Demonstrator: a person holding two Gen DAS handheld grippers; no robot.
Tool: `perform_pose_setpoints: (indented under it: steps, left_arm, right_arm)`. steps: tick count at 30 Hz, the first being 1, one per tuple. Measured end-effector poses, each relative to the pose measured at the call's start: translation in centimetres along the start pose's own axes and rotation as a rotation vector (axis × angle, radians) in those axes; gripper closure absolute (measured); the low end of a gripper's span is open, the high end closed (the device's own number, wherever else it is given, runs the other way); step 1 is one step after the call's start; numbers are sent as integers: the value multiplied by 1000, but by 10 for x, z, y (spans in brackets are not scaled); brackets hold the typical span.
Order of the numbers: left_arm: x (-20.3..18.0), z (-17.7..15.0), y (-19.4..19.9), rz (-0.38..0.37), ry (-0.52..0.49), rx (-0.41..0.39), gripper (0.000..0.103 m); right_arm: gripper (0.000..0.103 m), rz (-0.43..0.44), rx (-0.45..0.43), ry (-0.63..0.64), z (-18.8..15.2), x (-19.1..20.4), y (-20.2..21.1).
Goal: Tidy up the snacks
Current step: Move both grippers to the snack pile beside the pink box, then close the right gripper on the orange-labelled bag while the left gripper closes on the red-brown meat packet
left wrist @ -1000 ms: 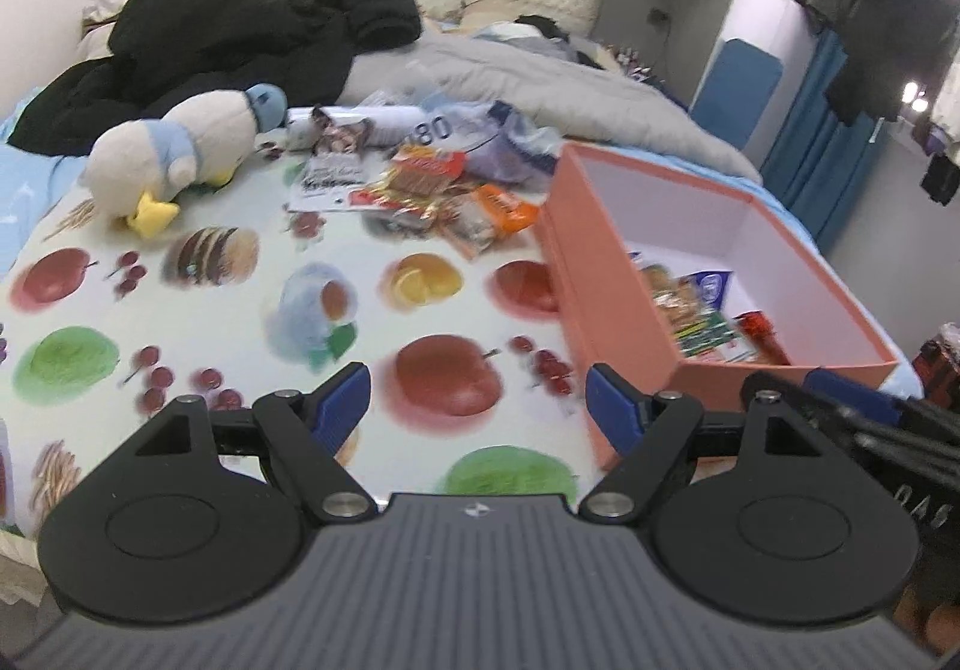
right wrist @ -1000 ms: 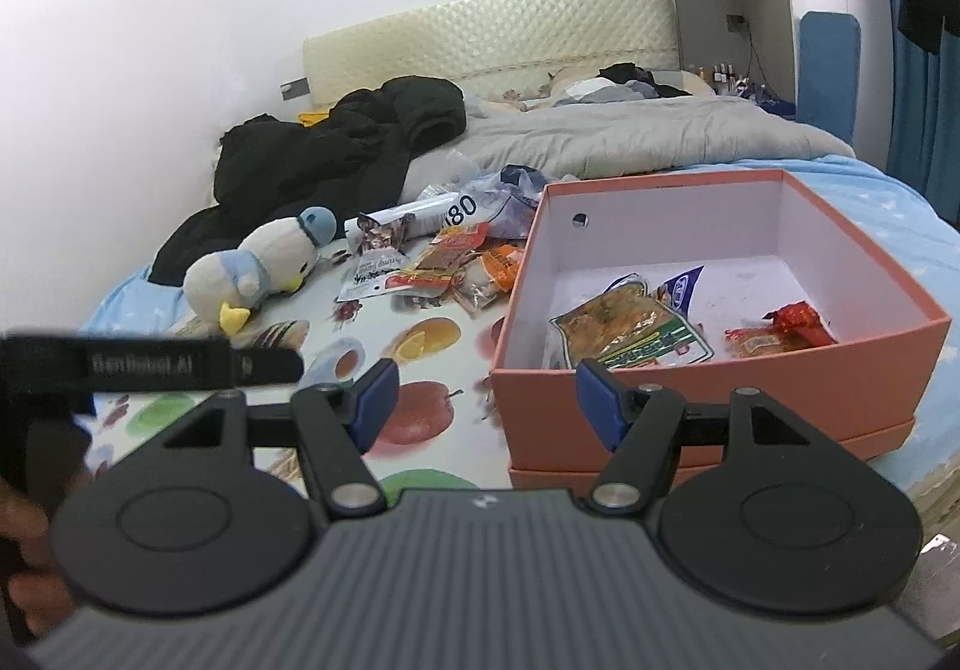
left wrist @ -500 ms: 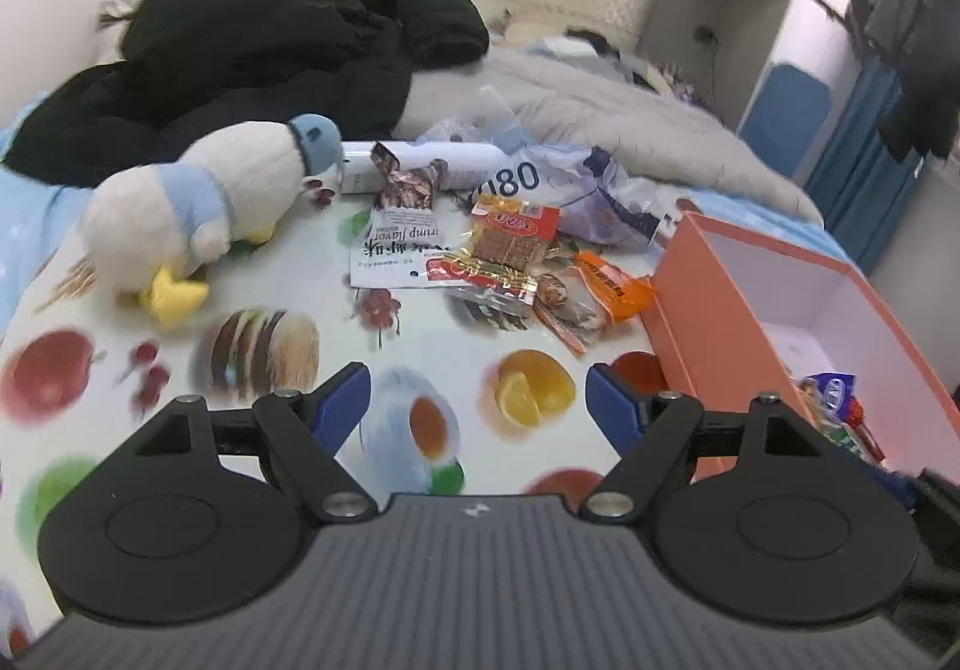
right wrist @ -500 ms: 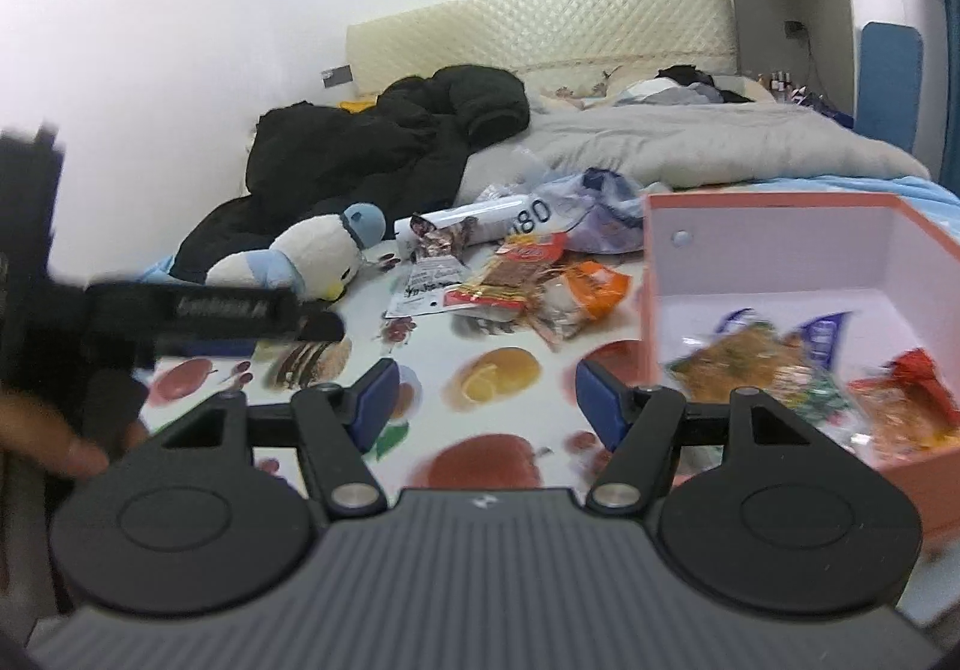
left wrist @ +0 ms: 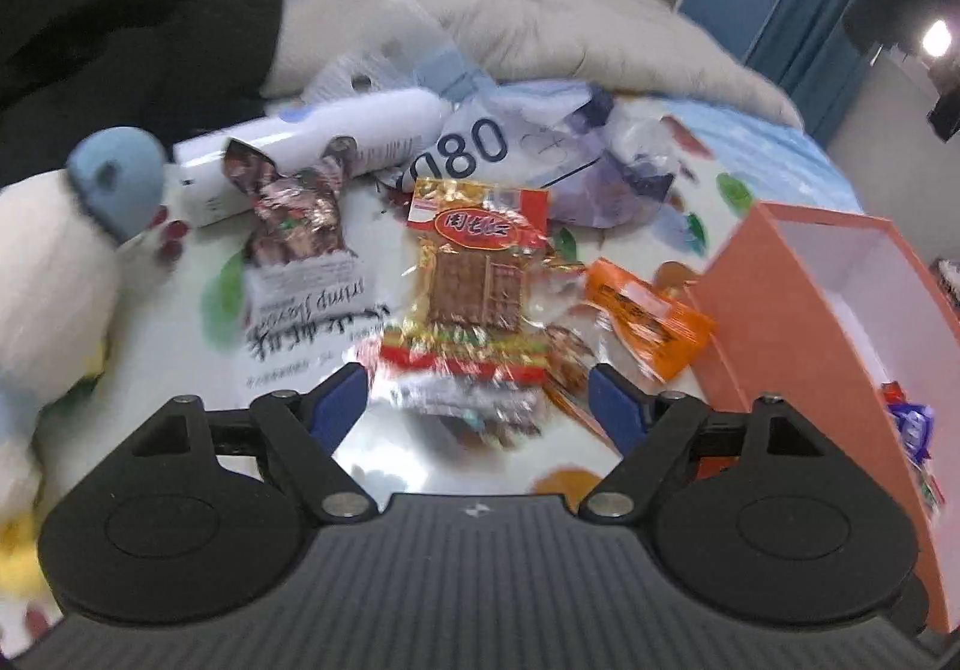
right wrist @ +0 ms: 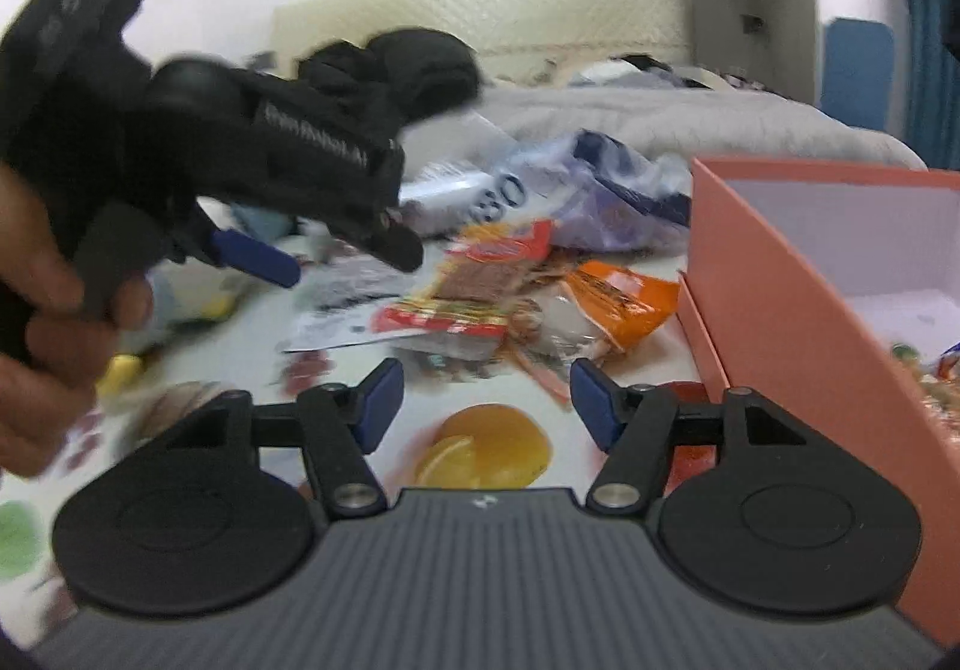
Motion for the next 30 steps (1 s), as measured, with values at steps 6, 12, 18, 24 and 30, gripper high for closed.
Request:
perform_pose_setpoints:
  steps: [6, 12, 18, 24, 30]
  left_arm:
    - [-1, 43, -50, 32, -56, 98, 7]
    - [-8, 64, -87, 53, -86, 130, 5]
    - [-15, 65, -112, 104, -117, 160, 12]
    - [-19, 58, -108, 166, -139, 148, 31]
    - [-18, 44, -83, 180, -115, 158, 41]
  right_arm:
    - [33, -122, 73, -29, 10, -5, -52]
    - [24, -149, 142, -28, 14, -11, -83]
    - [30, -140, 181, -51, 20, -13, -100]
    - [64, -157, 178, -57, 23, -13, -98]
    - [79, -122, 194, -59, 18, -14, -82]
Point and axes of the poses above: each gripper's, at about its wrist camera, not at the fingertips, and y roughly against the way its jaws point, x to its left, z to its top, the point moved 2 cm from there along -y, roughly the way its jaws point, and after that the axes turned 11 degrees about x, right-handed, at the moved point
